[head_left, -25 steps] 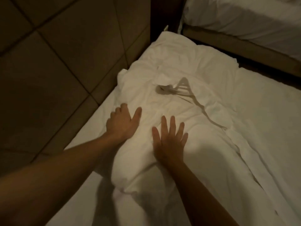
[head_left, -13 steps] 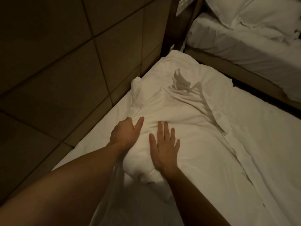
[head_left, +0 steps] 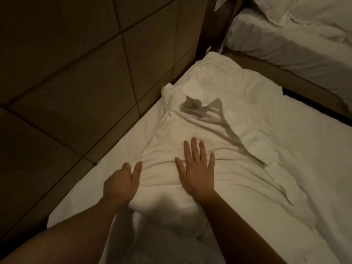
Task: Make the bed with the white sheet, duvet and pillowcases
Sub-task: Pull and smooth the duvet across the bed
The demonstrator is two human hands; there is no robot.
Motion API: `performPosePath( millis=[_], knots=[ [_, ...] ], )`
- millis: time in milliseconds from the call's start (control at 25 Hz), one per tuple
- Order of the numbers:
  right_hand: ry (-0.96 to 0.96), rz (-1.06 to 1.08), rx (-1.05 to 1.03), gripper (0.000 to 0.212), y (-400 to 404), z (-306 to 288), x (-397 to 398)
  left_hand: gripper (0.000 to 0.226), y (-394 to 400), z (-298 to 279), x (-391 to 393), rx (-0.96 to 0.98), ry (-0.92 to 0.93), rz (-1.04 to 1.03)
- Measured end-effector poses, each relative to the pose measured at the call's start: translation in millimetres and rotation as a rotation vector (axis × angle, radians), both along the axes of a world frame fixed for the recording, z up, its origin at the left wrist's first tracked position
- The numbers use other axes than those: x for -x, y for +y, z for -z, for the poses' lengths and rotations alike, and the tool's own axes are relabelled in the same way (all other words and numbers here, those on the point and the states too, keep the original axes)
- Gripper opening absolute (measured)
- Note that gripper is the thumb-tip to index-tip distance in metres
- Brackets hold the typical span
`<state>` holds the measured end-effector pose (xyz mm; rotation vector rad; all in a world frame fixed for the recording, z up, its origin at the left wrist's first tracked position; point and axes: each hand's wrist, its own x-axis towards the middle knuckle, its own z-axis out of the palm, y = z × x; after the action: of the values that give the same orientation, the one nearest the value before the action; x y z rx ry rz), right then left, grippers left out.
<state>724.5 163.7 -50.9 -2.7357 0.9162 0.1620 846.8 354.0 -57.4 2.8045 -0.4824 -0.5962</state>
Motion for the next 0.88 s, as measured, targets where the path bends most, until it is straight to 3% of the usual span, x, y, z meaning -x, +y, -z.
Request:
performPosePath(
  millis=[120,280,440,640,880],
  knots=[
    [-0.007,-0.001,0.05,0.067,-23,-4,-13,0.067,-41,-8,-24,0.093,-0.002,-0.02],
    [-0.074,0.042,0.18,0.069,-80,-28,-41,0.075,-143,-29,-42,0.199,0.038,-0.003],
    [-0.003,0.05,0.2,0.073,-136,-33,-66,0.077,-210,-26,-43,0.227,0.055,-0.062],
    [0.066,0.062,0.224,0.072,-160,1,-95,0.07,-198,1,-61,0.268,0.068,-0.051],
    [-0.044,0.021,0.139,0.055,-144,-5,-144,0.058,-161,-9,-88,0.305,0.0,-0.087]
  ],
)
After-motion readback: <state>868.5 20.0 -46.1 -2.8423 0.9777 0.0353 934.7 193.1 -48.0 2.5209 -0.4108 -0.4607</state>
